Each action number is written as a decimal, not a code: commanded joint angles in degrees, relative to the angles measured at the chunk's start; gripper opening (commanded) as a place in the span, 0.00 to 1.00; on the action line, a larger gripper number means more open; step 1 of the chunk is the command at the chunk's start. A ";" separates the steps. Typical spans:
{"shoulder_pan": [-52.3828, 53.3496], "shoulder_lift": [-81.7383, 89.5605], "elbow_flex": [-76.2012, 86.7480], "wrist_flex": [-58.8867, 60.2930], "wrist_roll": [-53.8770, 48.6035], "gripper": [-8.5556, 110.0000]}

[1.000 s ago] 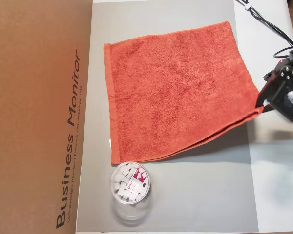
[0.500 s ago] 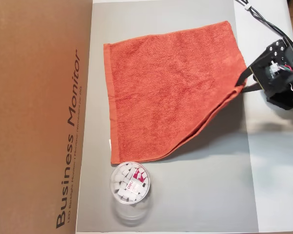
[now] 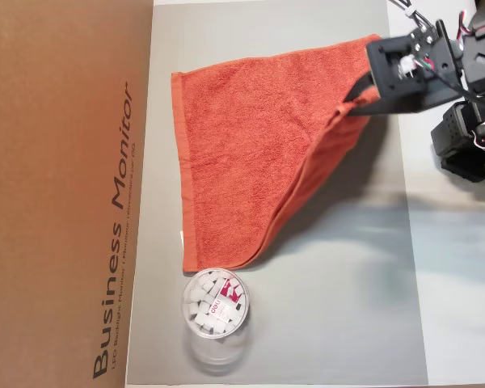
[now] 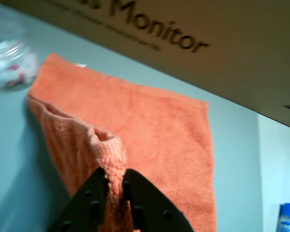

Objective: Fold the blanket.

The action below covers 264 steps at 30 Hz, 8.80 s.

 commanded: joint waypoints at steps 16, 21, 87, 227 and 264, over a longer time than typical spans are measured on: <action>11.51 -18.19 -17.75 -9.84 7.82 0.07; 14.85 -24.35 -23.82 -9.93 9.40 0.07; 25.14 -115.31 -82.09 -39.73 11.16 0.07; 54.67 1.85 57.48 -39.64 77.87 0.20; 54.76 -11.43 64.25 -71.89 61.17 0.20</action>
